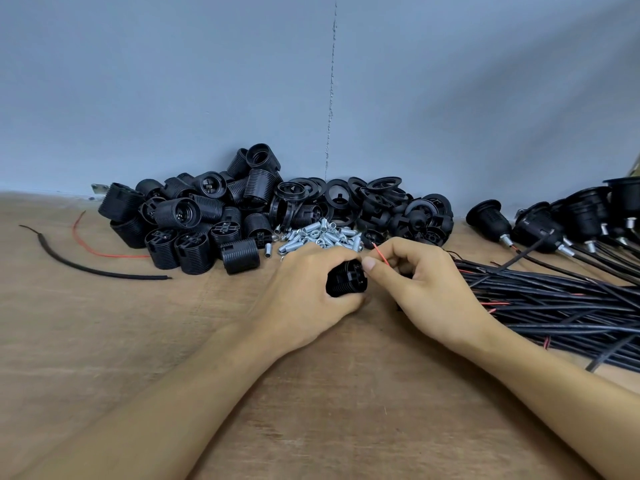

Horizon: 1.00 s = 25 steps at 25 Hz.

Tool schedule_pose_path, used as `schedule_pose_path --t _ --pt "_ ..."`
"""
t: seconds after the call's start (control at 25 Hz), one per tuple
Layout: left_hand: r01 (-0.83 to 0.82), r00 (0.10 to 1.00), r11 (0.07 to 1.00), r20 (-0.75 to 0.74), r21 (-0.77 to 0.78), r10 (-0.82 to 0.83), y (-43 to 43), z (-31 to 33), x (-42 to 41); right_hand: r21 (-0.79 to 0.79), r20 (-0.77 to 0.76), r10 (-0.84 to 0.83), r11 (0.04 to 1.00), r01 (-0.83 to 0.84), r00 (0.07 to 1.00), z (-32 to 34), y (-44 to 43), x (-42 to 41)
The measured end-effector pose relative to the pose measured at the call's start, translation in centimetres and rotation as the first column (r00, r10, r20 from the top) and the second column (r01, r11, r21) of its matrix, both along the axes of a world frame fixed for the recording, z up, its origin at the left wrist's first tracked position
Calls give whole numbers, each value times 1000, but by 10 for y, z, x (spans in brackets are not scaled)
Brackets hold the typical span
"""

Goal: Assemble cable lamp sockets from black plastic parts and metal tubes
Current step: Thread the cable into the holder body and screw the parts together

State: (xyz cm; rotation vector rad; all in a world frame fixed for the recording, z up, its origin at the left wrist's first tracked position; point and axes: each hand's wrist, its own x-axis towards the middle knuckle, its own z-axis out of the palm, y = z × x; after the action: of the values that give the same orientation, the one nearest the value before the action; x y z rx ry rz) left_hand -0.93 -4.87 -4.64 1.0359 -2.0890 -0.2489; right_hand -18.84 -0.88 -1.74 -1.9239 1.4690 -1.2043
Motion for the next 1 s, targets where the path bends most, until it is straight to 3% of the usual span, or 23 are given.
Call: schedule_pose_path --t 0.16,0.64,1.0 --pt "-19 1000 1000 19 -7 19 1 0 -2 29 -16 -21 999 22 1000 2 -1 1" --pt "0 999 1000 40 -13 0 16 8 -6 -101 -145 -45 994 31 988 7 9 8" --pt "-42 999 999 21 -21 43 8 2 -5 34 -27 -83 996 84 996 6 5 7"
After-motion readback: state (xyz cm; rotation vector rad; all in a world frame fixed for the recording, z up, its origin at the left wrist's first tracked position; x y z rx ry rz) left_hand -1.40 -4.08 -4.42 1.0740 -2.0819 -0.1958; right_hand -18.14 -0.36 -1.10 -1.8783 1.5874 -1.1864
